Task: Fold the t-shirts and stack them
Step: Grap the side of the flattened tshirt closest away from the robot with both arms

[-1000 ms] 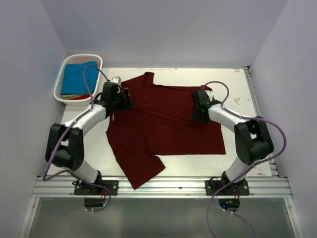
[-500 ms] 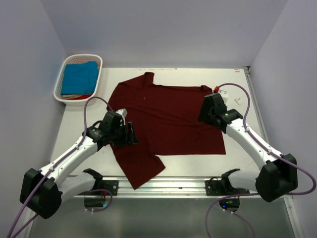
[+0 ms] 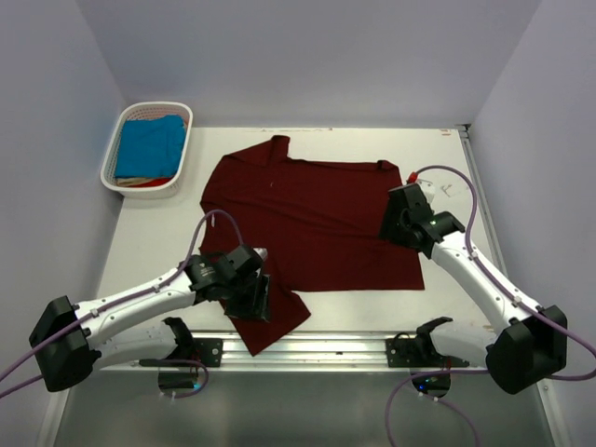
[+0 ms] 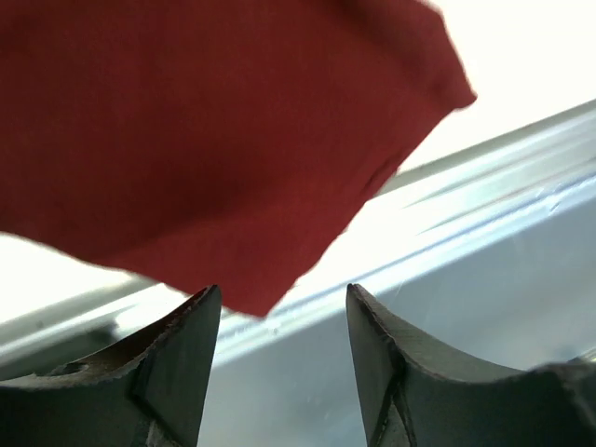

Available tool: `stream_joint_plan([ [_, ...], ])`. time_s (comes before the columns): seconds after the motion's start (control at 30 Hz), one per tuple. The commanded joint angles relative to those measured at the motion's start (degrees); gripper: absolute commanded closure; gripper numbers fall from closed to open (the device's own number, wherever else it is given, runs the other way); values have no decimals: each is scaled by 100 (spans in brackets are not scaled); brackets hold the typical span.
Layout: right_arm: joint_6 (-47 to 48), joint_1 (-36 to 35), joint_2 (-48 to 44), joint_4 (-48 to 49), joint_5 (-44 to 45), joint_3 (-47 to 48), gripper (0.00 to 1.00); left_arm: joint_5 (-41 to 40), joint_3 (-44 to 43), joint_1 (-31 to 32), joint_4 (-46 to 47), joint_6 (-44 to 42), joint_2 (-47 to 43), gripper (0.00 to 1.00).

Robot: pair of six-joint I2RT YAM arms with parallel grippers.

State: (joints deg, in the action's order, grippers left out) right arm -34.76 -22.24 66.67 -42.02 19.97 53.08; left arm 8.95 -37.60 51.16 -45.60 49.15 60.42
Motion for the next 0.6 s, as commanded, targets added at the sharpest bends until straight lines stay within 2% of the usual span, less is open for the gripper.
stream_joint_plan([
  [0.0,-4,-44,-207,-149,69,106,36,-156,16,438,-519,543,-74,41],
  [0.13,22,-35,-251,-78,104,18,36,-289,253,720,-766,658,-101,42],
  [0.43,49,-44,-243,-61,86,-52,36,-104,631,1396,-81,983,487,46],
  [0.57,57,-35,-295,-96,104,-87,36,-236,526,1660,-36,1027,707,48],
])
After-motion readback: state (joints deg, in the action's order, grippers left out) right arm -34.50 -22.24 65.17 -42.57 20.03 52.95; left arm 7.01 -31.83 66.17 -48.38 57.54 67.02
